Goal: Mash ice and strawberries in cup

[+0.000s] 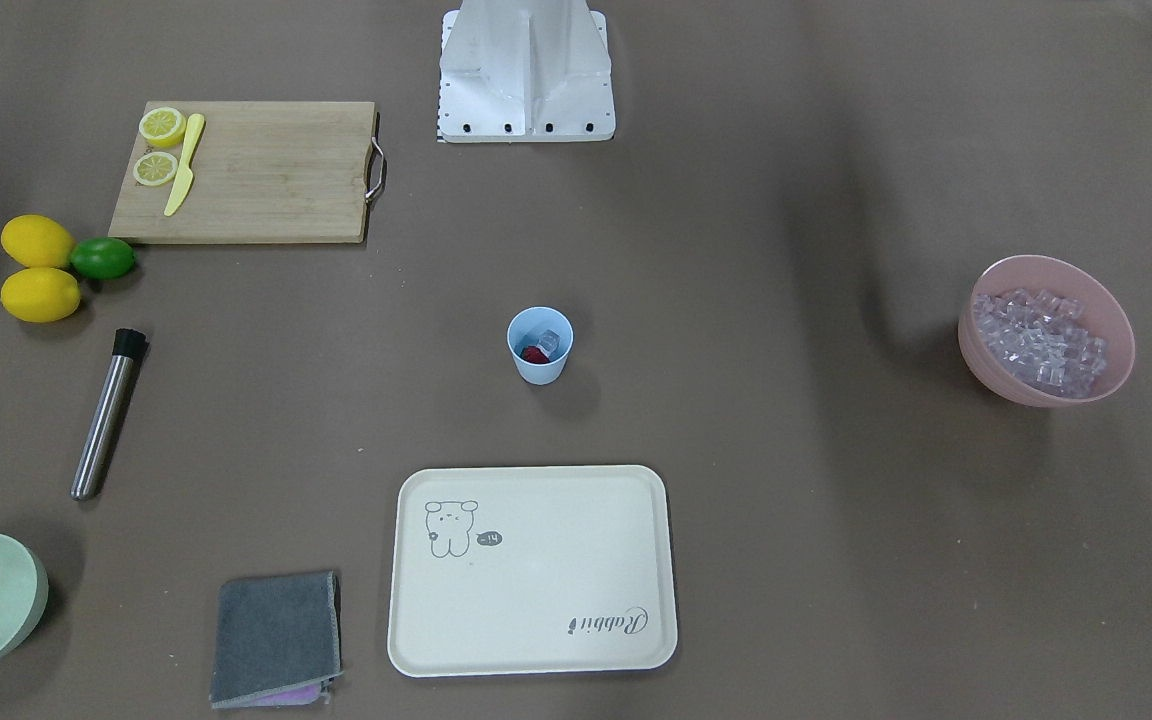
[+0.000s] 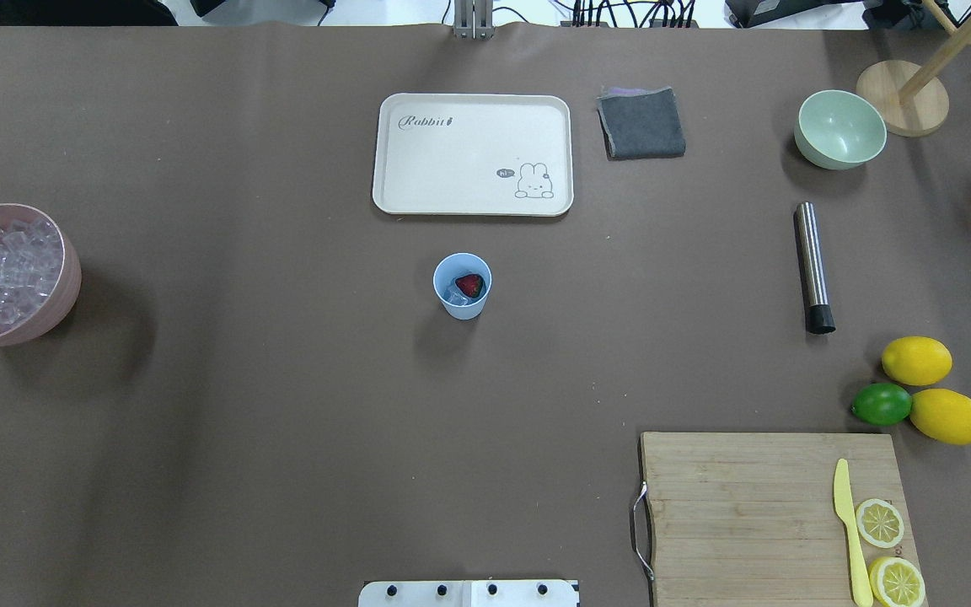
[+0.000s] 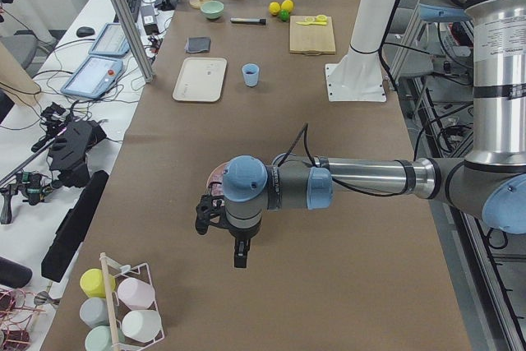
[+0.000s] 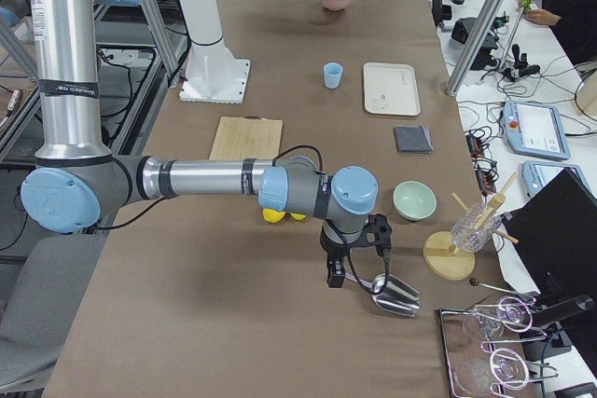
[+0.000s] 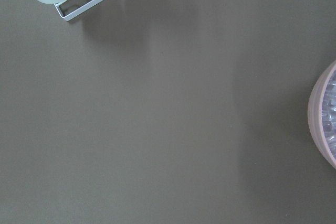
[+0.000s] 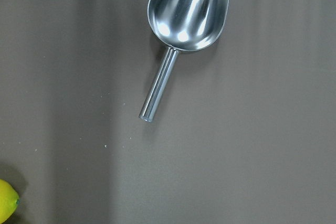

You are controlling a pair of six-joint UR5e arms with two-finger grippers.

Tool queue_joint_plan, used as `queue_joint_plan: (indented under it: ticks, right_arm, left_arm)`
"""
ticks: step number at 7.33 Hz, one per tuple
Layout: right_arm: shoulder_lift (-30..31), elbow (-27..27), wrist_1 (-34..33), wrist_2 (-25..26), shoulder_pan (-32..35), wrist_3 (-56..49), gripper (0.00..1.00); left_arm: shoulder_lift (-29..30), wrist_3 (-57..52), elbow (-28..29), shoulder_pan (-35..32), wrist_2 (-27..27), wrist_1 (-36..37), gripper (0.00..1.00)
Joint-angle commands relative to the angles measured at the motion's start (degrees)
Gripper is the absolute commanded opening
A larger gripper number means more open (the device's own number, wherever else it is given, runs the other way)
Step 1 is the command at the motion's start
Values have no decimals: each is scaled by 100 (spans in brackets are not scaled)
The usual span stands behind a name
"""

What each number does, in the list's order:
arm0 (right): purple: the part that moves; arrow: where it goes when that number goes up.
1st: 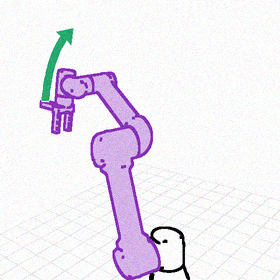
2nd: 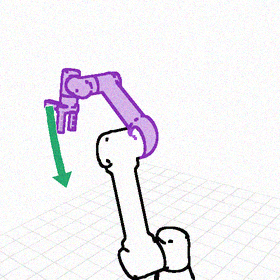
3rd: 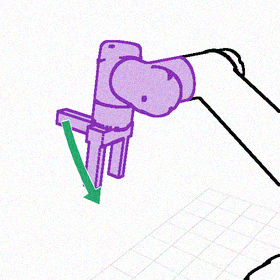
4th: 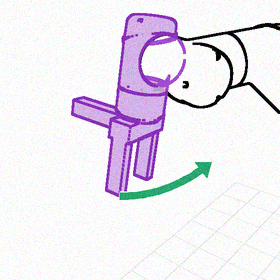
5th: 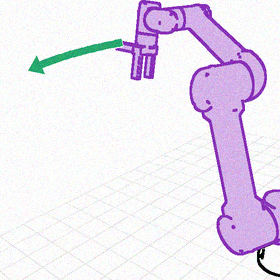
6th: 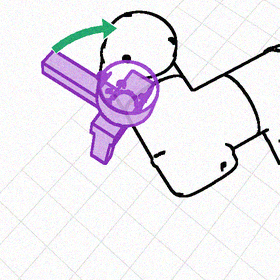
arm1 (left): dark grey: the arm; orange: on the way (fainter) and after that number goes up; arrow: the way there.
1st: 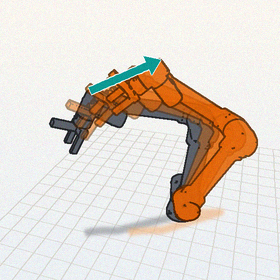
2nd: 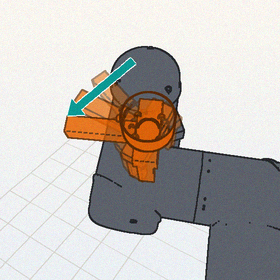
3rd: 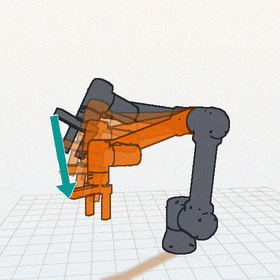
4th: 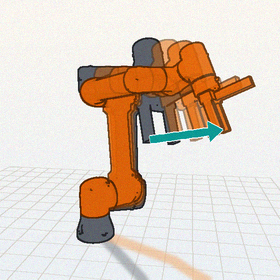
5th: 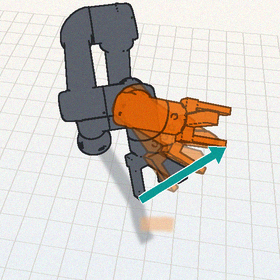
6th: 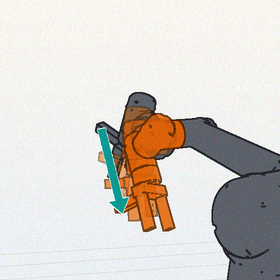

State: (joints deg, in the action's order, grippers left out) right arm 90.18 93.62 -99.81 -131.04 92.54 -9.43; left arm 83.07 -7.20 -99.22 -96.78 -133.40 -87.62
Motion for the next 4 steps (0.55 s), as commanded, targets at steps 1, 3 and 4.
queue_joint_plan:
  ticks: [1,3,4]
  right_arm:
    - [69,-80,6,-9,0,2,100]
    - [79,-80,14,44,0,-7,100]
    - [70,-89,14,70,-8,-7,100]
  left_arm:
    - [42,0,34,10,-10,-10,98]
    - [34,0,34,10,-19,-18,98]
    - [33,0,43,10,-19,-45,98]
